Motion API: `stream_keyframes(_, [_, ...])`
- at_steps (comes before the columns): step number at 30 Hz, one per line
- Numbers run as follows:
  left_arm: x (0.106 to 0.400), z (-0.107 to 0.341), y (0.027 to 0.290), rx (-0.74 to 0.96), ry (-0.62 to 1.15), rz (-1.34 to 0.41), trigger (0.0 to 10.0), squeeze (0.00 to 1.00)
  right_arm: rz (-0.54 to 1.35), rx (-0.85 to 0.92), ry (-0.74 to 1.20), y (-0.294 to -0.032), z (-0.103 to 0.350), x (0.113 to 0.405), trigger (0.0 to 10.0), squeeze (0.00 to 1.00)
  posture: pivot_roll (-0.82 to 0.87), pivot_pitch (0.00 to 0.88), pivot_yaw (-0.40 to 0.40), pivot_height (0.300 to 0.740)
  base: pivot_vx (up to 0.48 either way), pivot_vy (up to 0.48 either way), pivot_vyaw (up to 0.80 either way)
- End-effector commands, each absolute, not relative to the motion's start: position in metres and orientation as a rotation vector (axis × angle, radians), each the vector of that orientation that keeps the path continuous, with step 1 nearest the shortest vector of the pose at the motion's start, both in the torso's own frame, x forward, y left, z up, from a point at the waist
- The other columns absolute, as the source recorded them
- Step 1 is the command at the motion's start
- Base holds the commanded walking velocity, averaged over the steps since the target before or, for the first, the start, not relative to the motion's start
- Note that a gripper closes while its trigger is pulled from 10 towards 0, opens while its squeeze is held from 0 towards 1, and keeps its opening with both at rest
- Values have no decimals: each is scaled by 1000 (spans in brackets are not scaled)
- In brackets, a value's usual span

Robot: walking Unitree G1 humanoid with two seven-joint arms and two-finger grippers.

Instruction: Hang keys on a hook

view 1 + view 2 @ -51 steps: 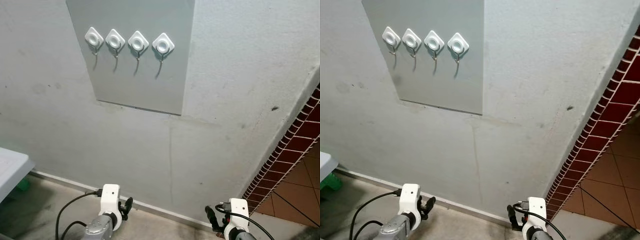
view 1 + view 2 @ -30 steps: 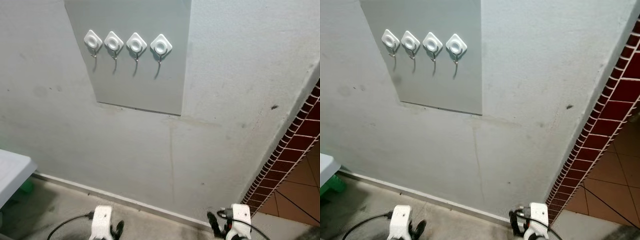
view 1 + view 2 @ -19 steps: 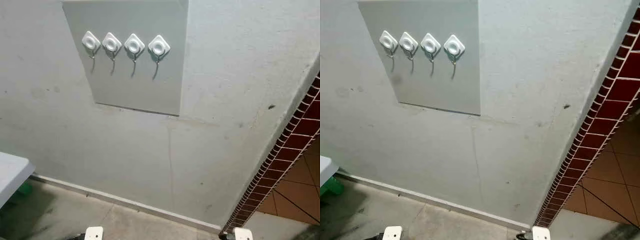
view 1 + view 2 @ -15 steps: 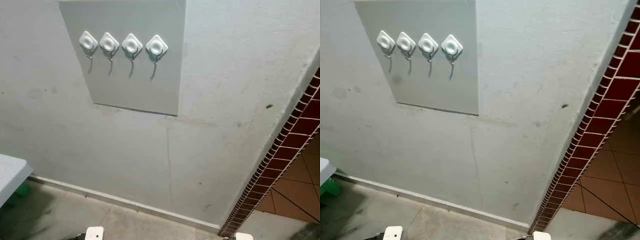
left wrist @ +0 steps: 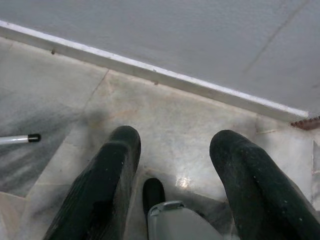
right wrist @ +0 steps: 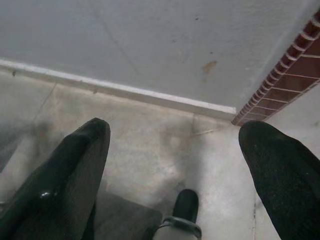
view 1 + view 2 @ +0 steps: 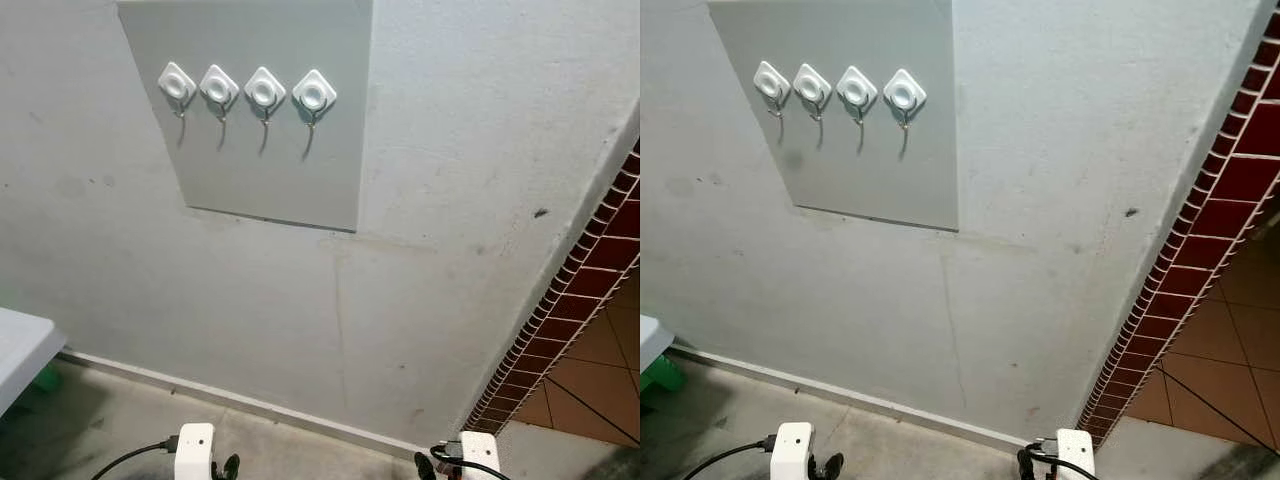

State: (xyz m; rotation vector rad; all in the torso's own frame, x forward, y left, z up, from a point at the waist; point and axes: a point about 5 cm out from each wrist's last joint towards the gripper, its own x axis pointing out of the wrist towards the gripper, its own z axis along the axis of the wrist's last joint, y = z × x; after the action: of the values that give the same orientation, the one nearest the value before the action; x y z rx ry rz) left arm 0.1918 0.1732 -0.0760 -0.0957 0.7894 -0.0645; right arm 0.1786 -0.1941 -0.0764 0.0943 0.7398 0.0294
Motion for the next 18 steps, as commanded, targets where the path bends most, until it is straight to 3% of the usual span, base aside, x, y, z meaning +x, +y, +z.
stream_keyframes(1, [188, -78, 176, -76, 809, -74, 10000, 0, 63, 81, 737, -188, -76, 182, 10000, 0, 99, 0, 52, 740, 0, 0, 800])
stream_keyframes(18, [201, -72, 169, -68, 783, -107, 10000, 0, 101, 45, 739, -192, -73, 185, 10000, 0, 116, 0, 26, 740, 0, 0, 800])
